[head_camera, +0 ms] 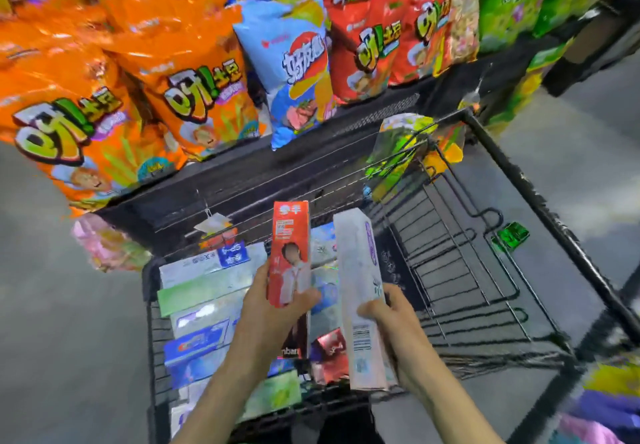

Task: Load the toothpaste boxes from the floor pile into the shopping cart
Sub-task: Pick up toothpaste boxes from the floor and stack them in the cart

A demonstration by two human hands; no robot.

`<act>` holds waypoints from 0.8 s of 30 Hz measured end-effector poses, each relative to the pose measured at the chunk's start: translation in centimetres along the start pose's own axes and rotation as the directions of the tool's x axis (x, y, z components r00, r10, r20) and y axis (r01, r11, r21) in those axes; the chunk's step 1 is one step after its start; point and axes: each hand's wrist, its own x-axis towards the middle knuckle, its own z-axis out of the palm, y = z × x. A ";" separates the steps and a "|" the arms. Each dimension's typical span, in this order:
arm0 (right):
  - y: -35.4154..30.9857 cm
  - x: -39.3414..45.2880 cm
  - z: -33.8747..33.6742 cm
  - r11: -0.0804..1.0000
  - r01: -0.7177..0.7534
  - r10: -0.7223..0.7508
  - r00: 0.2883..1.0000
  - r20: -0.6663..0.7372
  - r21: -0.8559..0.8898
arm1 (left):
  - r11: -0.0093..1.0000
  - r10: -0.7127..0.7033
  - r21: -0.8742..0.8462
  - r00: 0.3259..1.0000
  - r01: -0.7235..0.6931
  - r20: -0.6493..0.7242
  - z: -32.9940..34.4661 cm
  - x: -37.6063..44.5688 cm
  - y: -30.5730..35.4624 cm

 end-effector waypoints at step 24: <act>1.6 36.2 0.6 -0.248 0.597 0.122 0.800 0.587 -0.763 | 0.951 -0.108 0.214 0.886 0.224 -0.451 3.7 8.2 -10.5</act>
